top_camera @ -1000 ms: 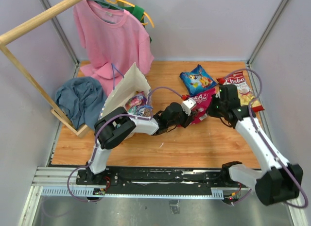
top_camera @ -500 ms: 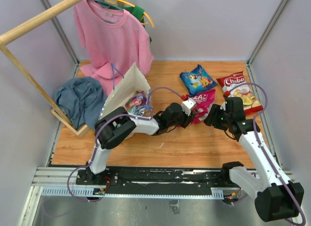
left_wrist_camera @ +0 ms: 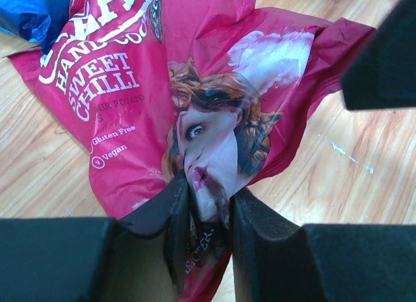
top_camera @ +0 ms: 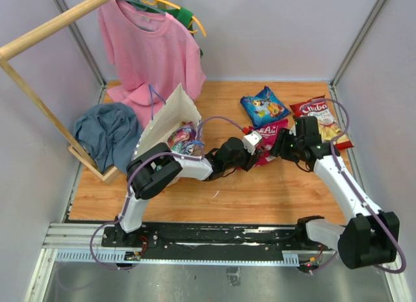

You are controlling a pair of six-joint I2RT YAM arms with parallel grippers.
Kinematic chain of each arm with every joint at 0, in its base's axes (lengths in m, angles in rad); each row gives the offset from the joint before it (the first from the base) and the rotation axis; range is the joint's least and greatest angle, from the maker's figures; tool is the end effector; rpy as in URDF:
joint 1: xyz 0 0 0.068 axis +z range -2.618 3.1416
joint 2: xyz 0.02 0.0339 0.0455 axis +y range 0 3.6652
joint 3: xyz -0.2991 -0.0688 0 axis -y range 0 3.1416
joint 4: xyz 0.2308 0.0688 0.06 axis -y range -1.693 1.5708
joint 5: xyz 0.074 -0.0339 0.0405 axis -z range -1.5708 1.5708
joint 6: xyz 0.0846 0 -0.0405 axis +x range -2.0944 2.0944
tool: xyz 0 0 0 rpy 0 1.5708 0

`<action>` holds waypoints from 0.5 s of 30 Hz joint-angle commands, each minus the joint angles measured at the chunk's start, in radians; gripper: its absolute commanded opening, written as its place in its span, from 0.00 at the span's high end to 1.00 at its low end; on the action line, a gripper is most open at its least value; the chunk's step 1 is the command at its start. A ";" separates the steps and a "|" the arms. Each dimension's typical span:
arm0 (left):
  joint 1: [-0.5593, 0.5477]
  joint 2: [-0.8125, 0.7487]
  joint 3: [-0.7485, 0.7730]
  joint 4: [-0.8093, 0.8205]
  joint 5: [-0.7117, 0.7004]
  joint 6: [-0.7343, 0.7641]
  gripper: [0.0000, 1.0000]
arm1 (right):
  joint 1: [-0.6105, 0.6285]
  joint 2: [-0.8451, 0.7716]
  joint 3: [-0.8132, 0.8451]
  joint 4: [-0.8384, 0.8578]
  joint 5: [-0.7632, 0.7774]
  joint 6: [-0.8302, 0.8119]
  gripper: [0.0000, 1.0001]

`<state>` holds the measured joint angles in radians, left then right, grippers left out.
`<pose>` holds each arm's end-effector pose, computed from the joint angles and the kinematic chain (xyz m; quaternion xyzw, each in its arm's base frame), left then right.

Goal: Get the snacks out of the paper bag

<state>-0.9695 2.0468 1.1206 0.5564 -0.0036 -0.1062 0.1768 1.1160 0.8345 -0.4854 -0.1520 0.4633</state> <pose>0.2783 -0.4052 0.1736 0.3443 0.7498 -0.2882 0.4860 0.2345 0.0549 0.2663 0.1016 0.9125 0.1891 0.3483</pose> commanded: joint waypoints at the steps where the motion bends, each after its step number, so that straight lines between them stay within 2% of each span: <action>1: 0.011 0.038 -0.028 -0.093 -0.047 -0.005 0.74 | 0.014 0.088 0.072 0.029 0.014 -0.022 0.51; 4: 0.011 0.037 -0.028 -0.093 -0.047 -0.004 0.74 | 0.017 0.131 0.083 0.039 0.019 -0.027 0.64; 8: 0.011 0.035 -0.033 -0.093 -0.053 0.000 0.74 | 0.017 0.135 0.073 0.041 0.039 -0.028 0.97; 15: 0.011 0.033 -0.033 -0.098 -0.060 0.000 0.74 | 0.014 0.023 0.029 -0.033 0.078 -0.047 0.99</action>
<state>-0.9699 2.0468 1.1198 0.5571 -0.0067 -0.1059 0.1829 1.2297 0.8848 -0.4549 -0.1352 0.4419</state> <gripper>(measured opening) 0.299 0.017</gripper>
